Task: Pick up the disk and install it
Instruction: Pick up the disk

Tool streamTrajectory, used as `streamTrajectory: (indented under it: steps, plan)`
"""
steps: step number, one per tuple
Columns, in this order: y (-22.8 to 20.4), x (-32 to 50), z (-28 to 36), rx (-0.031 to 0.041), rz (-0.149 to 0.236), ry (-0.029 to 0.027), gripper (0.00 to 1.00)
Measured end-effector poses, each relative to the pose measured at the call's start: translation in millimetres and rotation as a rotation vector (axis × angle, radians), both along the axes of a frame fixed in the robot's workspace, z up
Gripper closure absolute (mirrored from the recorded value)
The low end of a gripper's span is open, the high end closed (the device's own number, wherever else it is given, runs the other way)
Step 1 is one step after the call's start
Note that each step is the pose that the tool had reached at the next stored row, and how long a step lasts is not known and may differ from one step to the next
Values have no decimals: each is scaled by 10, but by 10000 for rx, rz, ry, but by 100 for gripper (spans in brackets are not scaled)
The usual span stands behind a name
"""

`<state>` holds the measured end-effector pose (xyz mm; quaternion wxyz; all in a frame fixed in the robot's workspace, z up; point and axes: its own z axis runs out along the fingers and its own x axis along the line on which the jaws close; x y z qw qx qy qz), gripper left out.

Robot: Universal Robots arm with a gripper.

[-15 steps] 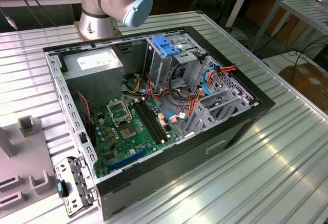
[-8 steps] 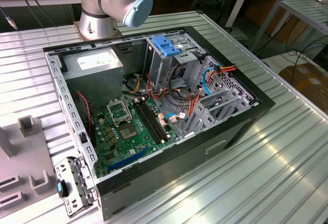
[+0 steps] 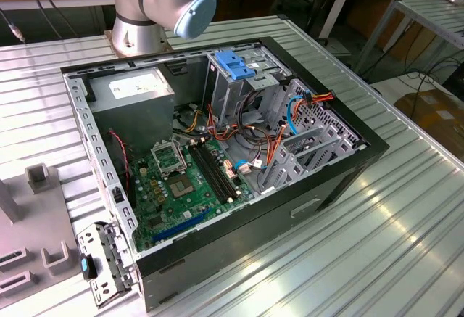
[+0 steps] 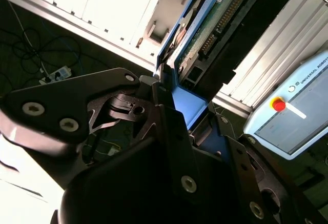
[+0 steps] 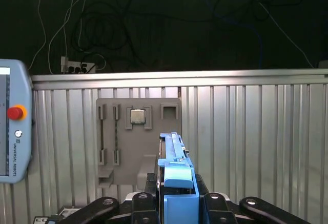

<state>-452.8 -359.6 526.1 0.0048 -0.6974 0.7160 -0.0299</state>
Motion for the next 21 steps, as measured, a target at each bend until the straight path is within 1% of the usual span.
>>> streamTrajectory:
  steps: [21]
  plan:
    - [0, 187, 0, 0, 0, 0, 63]
